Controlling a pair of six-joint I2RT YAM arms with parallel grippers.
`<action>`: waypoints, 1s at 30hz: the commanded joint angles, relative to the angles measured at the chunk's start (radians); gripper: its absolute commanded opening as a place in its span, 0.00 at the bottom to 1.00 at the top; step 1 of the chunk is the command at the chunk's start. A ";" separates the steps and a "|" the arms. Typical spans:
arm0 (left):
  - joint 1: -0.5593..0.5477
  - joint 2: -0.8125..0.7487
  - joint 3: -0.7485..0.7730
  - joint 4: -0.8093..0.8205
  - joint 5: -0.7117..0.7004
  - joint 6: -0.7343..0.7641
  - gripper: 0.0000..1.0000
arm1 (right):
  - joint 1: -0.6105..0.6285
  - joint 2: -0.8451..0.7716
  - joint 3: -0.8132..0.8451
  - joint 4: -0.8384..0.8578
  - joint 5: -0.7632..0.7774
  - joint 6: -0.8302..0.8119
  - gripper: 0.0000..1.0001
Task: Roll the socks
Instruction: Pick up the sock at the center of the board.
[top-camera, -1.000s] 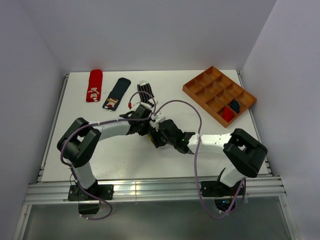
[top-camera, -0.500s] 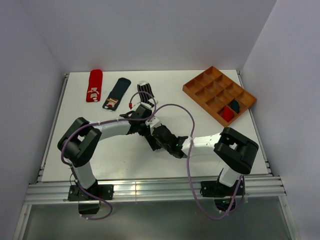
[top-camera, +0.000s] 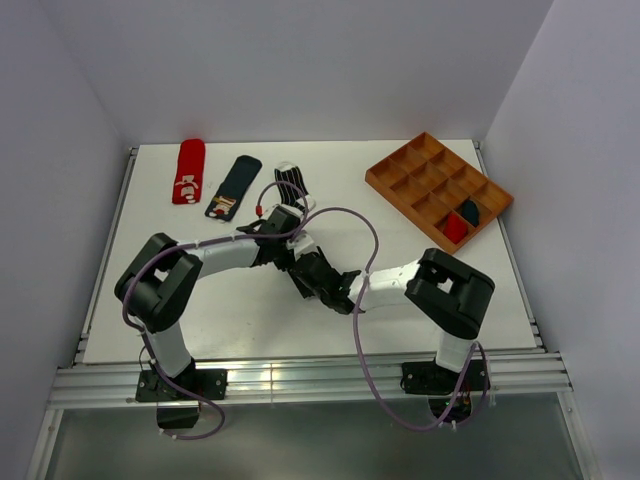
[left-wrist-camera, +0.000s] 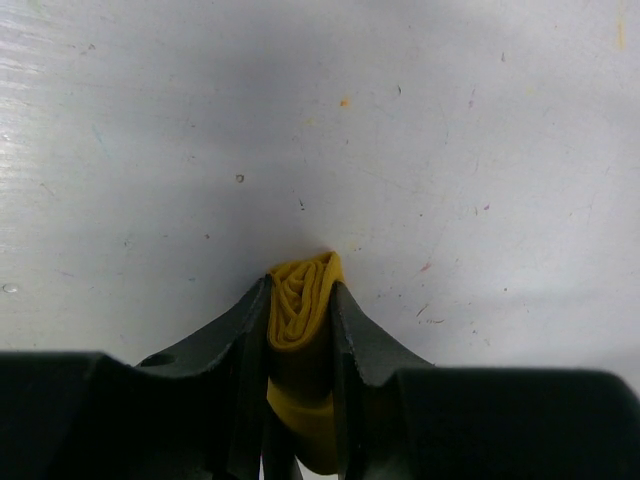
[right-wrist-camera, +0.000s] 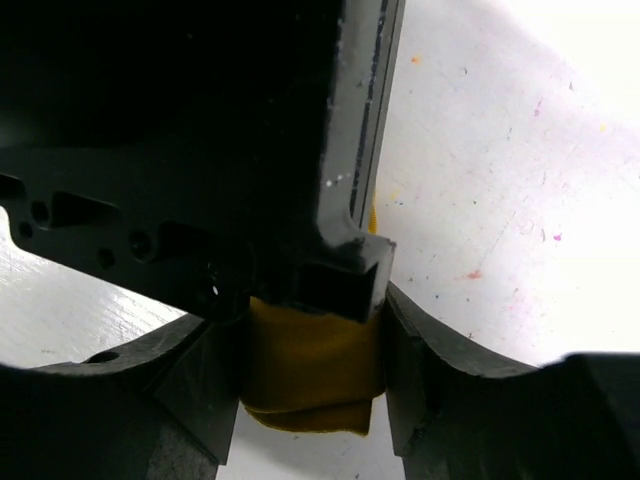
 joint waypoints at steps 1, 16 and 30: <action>-0.031 0.040 0.014 -0.107 -0.004 0.040 0.07 | 0.017 0.056 0.040 -0.120 0.012 -0.038 0.57; 0.015 -0.027 0.023 -0.121 -0.038 0.061 0.46 | 0.004 0.046 0.043 -0.200 -0.034 -0.026 0.00; 0.338 -0.265 0.154 -0.213 -0.067 0.153 0.76 | -0.087 -0.215 -0.069 -0.228 -0.092 0.035 0.00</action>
